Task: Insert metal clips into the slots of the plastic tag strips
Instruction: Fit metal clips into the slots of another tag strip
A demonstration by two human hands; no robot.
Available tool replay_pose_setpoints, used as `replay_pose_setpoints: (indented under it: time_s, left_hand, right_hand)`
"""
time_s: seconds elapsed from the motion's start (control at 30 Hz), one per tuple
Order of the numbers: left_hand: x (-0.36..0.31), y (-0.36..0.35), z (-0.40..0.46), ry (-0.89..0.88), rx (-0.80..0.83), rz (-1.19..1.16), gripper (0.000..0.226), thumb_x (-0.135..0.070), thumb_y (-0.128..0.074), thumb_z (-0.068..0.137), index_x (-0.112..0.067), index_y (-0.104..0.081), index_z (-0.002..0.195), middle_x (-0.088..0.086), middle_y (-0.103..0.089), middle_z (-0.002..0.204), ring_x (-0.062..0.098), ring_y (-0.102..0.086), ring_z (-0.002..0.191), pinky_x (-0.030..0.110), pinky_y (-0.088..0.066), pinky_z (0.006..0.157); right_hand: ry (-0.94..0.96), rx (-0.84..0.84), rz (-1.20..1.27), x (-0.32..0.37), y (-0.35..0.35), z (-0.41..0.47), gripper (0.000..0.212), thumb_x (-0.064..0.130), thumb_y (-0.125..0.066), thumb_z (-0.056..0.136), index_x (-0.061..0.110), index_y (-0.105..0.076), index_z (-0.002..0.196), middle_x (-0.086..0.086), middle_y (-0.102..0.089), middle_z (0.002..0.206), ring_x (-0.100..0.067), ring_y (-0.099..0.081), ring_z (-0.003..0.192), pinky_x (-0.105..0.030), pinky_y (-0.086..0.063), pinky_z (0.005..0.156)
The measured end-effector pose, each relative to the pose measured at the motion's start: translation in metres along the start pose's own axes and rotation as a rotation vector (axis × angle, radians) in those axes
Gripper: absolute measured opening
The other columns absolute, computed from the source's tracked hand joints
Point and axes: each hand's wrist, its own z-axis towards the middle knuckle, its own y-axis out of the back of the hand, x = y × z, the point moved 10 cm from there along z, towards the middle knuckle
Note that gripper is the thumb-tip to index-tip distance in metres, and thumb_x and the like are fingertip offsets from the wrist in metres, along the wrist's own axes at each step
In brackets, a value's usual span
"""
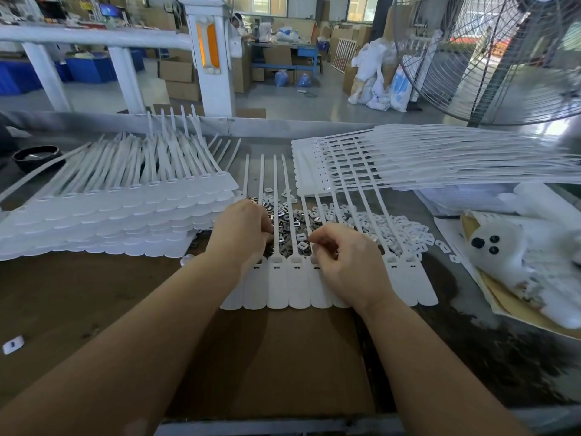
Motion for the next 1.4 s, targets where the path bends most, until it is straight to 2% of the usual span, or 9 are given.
replay_pose_setpoints:
  time_s: [0.13,0.23,0.3,0.4,0.7,0.87,1.03,1.2,1.4]
  left_hand:
    - [0.004,0.008,-0.002,0.0,-0.024,-0.07,0.011,-0.013,-0.065,0.086,-0.014,-0.074,0.092,0.001,-0.07,0.091,0.013,-0.058,0.077,0.018,-0.043,0.07]
    - [0.013,0.008,-0.007,0.059,0.038,-0.314,0.006,-0.012,-0.071,0.082,-0.018,-0.073,0.082,-0.012,-0.063,0.061,0.0,-0.051,0.05,0.008,-0.039,0.05]
    - [0.015,0.003,-0.012,0.084,0.133,-0.478,0.006,-0.009,-0.074,0.078,-0.014,-0.071,0.075,-0.01,-0.061,0.051,0.007,-0.05,0.044,0.018,-0.044,0.05]
    - [0.009,0.0,-0.017,0.045,0.253,-0.495,0.009,-0.009,-0.075,0.076,-0.017,-0.072,0.074,0.003,-0.07,0.065,0.015,-0.058,0.057,0.029,-0.053,0.062]
    - [-0.004,-0.011,-0.02,-0.054,0.419,-0.31,0.01,-0.017,-0.07,0.082,-0.026,-0.074,0.079,-0.015,-0.068,0.073,-0.004,-0.059,0.064,0.01,-0.048,0.057]
    - [-0.003,-0.007,-0.019,-0.048,0.372,-0.316,0.008,-0.015,-0.071,0.081,-0.023,-0.074,0.079,-0.005,-0.071,0.079,0.011,-0.064,0.074,0.029,-0.056,0.07]
    - [-0.006,-0.004,-0.025,-0.087,0.364,-0.336,0.008,-0.014,-0.072,0.08,-0.021,-0.074,0.078,-0.009,-0.068,0.076,-0.002,-0.059,0.065,0.006,-0.044,0.058]
    - [-0.005,-0.004,-0.024,-0.092,0.311,-0.273,0.008,-0.018,-0.073,0.08,-0.025,-0.074,0.077,-0.009,-0.07,0.077,0.005,-0.062,0.074,0.018,-0.05,0.068]
    - [-0.002,-0.001,-0.008,-0.017,0.172,-0.227,0.01,-0.015,-0.067,0.085,-0.021,-0.074,0.09,-0.016,-0.06,0.068,0.001,-0.054,0.063,0.016,-0.042,0.057]
  right_hand:
    - [-0.004,-0.003,0.01,-0.001,0.0,0.0,0.014,0.003,-0.058,0.083,0.01,-0.068,0.091,-0.001,-0.068,0.081,-0.017,-0.063,0.078,-0.038,-0.052,0.075]
    - [-0.008,0.0,0.017,-0.002,0.0,0.0,0.014,0.003,-0.058,0.083,0.011,-0.068,0.091,0.0,-0.068,0.081,-0.017,-0.062,0.078,-0.038,-0.052,0.074]
    - [-0.005,-0.008,0.016,-0.001,0.0,0.0,0.014,0.003,-0.059,0.082,0.011,-0.068,0.09,0.0,-0.068,0.081,-0.017,-0.062,0.078,-0.037,-0.052,0.074]
    - [-0.003,-0.011,0.007,-0.002,0.001,0.0,0.014,0.004,-0.06,0.082,0.011,-0.068,0.09,0.0,-0.068,0.082,-0.016,-0.062,0.078,-0.037,-0.052,0.075]
    - [-0.01,-0.006,0.017,-0.004,-0.002,0.0,0.013,0.004,-0.059,0.082,0.011,-0.068,0.09,-0.001,-0.068,0.081,-0.018,-0.063,0.078,-0.04,-0.052,0.074]
    - [-0.007,-0.021,0.017,-0.004,-0.001,-0.001,0.013,0.004,-0.061,0.083,0.011,-0.068,0.09,-0.001,-0.068,0.084,-0.018,-0.063,0.08,-0.04,-0.052,0.076]
    - [-0.008,-0.011,0.006,-0.004,-0.002,0.0,0.014,0.004,-0.06,0.083,0.011,-0.069,0.091,-0.001,-0.068,0.087,-0.017,-0.062,0.082,-0.038,-0.052,0.077]
    - [-0.02,-0.007,0.005,-0.005,-0.002,-0.001,0.015,0.004,-0.059,0.083,0.012,-0.068,0.092,0.0,-0.068,0.087,-0.017,-0.062,0.082,-0.038,-0.052,0.078]
    - [-0.022,-0.006,0.009,-0.006,-0.001,-0.002,0.014,0.004,-0.059,0.084,0.012,-0.068,0.092,-0.001,-0.068,0.086,-0.017,-0.063,0.082,-0.039,-0.052,0.077]
